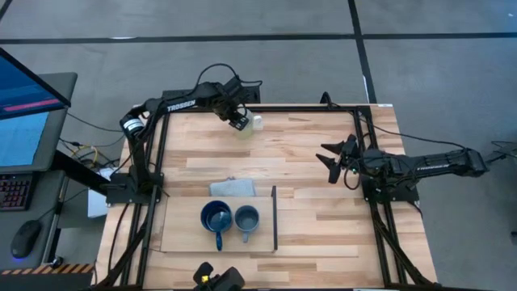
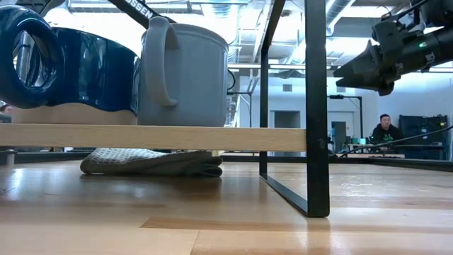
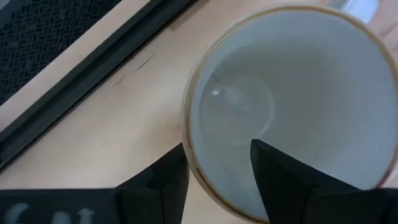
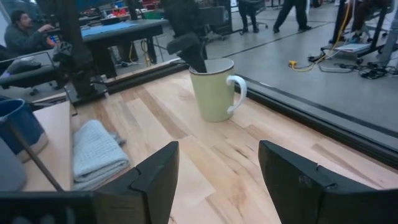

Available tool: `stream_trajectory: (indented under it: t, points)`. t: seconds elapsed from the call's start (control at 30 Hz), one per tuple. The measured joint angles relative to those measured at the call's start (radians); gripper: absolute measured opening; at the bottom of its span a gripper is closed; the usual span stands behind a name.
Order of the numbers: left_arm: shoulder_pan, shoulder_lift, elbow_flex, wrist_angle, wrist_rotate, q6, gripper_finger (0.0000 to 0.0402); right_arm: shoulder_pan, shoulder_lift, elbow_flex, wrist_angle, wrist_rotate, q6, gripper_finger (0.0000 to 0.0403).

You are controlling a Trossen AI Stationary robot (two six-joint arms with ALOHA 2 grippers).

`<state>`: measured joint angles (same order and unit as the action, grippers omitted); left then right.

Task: Stack small to large cups/mugs on shelf
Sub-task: Put the light green mug on the shelf

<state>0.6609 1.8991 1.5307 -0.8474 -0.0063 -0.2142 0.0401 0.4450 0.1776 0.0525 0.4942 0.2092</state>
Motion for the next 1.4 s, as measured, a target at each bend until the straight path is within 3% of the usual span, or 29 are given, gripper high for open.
stream_trajectory:
  t: [0.23, 0.57, 0.8, 0.97, 1.4]
  points:
    - [0.002, 0.0, 0.0, -0.008, 0.0, 0.053, 0.0137, 0.006, 0.0, 0.0, 0.0, 0.002, 0.0, 0.0244]
    - [0.0, -0.001, 0.0, -0.015, 0.003, 0.157, 0.0014, 0.006, 0.0, 0.0, 0.0, 0.003, 0.0, 0.0244]
    - [-0.026, -0.007, 0.001, -0.042, 0.003, 0.24, 0.001, 0.006, 0.0, 0.0, -0.002, 0.004, 0.0, 0.0244]
    - [-0.035, -0.055, -0.003, -0.148, 0.026, 0.28, 0.001, 0.006, 0.0, 0.0, -0.011, 0.004, 0.001, 0.0244]
    - [-0.061, -0.348, -0.001, -0.459, -0.007, 0.334, 0.001, 0.004, 0.0, 0.0, -0.023, 0.038, 0.003, 0.0244]
